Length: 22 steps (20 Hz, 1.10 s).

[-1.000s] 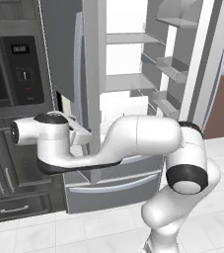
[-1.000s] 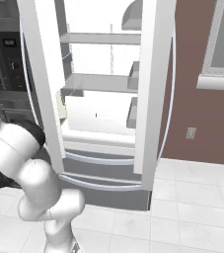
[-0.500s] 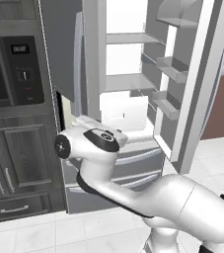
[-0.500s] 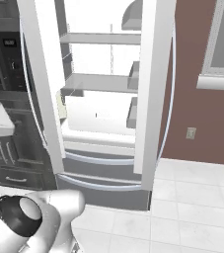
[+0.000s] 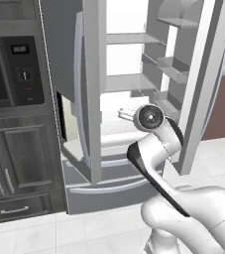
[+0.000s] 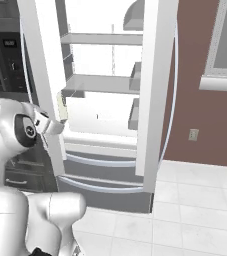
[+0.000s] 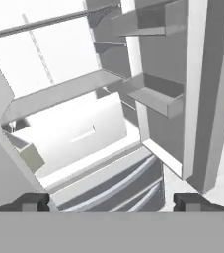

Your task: Place one of the steaks on the plate and the other in the bowl. Then place the bowl in the fridge.

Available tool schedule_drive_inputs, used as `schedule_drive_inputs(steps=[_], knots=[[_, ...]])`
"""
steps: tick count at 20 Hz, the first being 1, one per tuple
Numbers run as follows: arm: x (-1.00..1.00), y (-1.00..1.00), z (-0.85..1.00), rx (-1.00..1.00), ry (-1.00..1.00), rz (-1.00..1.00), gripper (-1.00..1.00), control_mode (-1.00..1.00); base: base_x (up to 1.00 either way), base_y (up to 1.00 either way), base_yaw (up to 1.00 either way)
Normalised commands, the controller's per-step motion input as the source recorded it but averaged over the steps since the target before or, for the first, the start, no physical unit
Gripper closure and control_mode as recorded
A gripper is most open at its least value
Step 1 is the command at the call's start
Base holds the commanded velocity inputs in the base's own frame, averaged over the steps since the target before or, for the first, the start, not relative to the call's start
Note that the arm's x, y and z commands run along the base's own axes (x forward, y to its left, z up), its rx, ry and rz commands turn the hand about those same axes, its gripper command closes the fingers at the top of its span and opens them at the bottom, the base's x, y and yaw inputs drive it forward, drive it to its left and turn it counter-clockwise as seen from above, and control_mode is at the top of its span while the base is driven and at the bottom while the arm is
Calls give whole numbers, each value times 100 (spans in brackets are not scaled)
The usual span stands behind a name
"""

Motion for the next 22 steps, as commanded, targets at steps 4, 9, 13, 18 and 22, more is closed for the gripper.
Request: schedule_drive_inputs(steps=[4,9,13,18,22], knots=[[86,-54,-1,42,47,5,-100,-100,0,0,0],[100,-10,0,45,35,3,-100,-100,0,0,0],[95,1,-7,45,23,9,-100,-100,0,0,0],[86,31,-3,9,11,1,-100,-100,0,0,0],[76,62,-4,0,0,0,-100,-100,0,0,0]])
